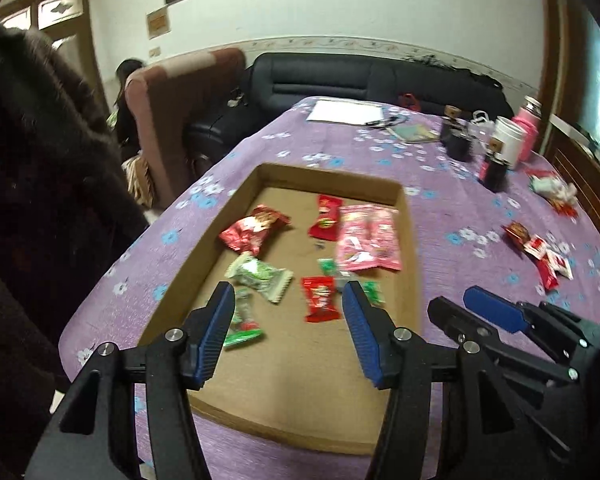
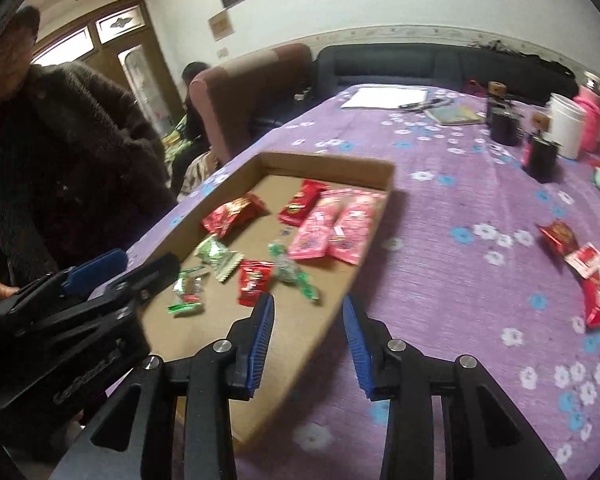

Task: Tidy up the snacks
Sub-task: 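Move both open tools back toward the remaining red snacks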

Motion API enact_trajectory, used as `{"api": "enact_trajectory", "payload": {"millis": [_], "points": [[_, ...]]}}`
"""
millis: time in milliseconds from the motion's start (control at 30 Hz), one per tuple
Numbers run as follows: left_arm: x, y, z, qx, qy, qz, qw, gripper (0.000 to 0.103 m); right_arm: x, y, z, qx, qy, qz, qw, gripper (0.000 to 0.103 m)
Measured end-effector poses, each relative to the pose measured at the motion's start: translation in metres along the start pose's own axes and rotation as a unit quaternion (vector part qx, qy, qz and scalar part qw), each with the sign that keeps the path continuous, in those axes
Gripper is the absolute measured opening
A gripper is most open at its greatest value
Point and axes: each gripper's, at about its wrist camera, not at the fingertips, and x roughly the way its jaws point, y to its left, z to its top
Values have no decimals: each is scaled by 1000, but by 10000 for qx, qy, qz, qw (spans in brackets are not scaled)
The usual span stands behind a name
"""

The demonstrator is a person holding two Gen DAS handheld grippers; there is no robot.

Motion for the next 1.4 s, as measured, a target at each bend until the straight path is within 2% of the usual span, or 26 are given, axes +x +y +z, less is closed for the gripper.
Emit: {"api": "enact_trajectory", "payload": {"millis": [367,867,967,1033,1067,1100,1167,1200,1300,1333,1400], "points": [[-5,-56,-3,507,93,-313,9982,55,-32,-76,-10,600,-186,-466,9969,38],[8,-115,-8,1017,368,-608,9923,55,-60,-171,-22,1316,-267,-1089,9849,39],[14,-120,-9,1045,467,-639,9914,55,-65,-173,-20,1220,-287,-1302,9835,39],[19,-120,-7,1036,504,-629,9914,55,-70,-158,-17,955,-383,-1517,9831,39],[21,-118,-5,993,512,-586,9920,55,-71,-148,-15,798,-415,-1585,9832,41],[23,-113,-2,907,513,-539,9931,55,-71,-136,-13,605,-435,-1653,9834,49],[24,-104,3,755,471,-397,9952,55,-66,-116,-9,255,-421,-1740,9835,58],[25,-102,4,774,459,-229,9957,55,-62,-111,-8,135,-397,-1730,9840,59],[26,-112,3,1181,548,85,9914,75,-49,-113,-1,-3,-290,-1782,9836,59],[25,-112,2,1226,538,47,9910,76,-47,-120,2,79,-282,-1793,9834,59],[24,-111,-1,1156,601,-318,9910,76,-49,-145,12,415,-303,-1747,9833,59]]}}
